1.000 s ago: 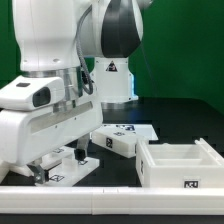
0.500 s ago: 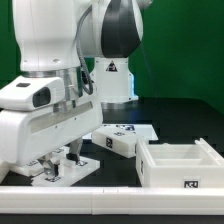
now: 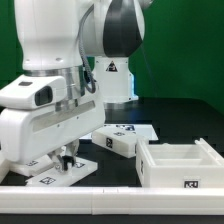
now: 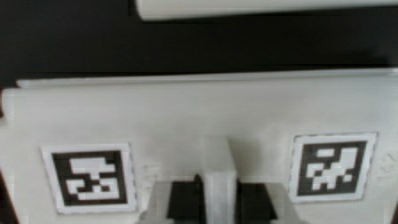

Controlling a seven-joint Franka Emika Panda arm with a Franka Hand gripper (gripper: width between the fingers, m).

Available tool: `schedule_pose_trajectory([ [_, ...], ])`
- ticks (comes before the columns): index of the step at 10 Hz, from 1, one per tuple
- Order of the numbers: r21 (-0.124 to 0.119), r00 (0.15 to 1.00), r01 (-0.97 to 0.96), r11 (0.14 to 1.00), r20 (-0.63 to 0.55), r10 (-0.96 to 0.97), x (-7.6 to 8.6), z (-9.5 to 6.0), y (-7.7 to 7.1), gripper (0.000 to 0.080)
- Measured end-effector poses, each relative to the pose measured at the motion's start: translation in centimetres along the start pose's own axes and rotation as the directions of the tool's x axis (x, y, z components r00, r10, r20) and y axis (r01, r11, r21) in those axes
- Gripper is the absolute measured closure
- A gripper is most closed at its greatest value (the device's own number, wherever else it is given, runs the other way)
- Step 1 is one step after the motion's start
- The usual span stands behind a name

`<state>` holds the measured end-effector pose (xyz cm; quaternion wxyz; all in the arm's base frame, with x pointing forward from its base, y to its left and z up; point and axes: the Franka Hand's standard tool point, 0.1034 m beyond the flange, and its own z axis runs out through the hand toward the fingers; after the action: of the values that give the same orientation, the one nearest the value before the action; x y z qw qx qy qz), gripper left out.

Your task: Assemble cabinet

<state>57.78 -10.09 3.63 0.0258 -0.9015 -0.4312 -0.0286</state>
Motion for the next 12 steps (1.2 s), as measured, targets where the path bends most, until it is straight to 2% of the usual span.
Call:
schedule_pose_trajectory([
  [1,-0.018,0.999,-0.043,0.999,-0.005,0.043,0.5,-1.9,-0.7,0.0738],
  [2,-0.043,0.993,-0.120,0.992,-0.020,0.119,1.2,-3.0,-1.4,0.0738],
  [3,-0.044,0.991,-0.129,0.991,-0.021,0.128,1.4,-3.3,-1.8,0.0738],
  [4,0.014,0.997,-0.078,0.997,0.000,0.078,0.7,-2.7,-0.8,0.0737],
  [5,0.009,0.994,-0.108,0.994,-0.004,0.108,0.8,-2.6,-0.1,0.0737],
  [7,0.012,0.994,-0.113,0.994,-0.002,0.113,0.8,-2.5,-0.3,0.0737],
  [8,-0.021,0.981,-0.193,0.981,-0.023,0.192,0.6,-3.1,-0.1,0.0737],
  [9,-0.036,0.930,-0.366,0.930,-0.043,0.365,0.5,-4.2,-1.0,0.0735],
  [10,-0.039,0.880,-0.473,0.880,-0.054,0.471,0.7,-5.1,-1.9,0.0735],
  [12,-0.025,0.770,-0.636,0.772,-0.083,0.632,0.8,-5.5,-2.7,0.0735],
])
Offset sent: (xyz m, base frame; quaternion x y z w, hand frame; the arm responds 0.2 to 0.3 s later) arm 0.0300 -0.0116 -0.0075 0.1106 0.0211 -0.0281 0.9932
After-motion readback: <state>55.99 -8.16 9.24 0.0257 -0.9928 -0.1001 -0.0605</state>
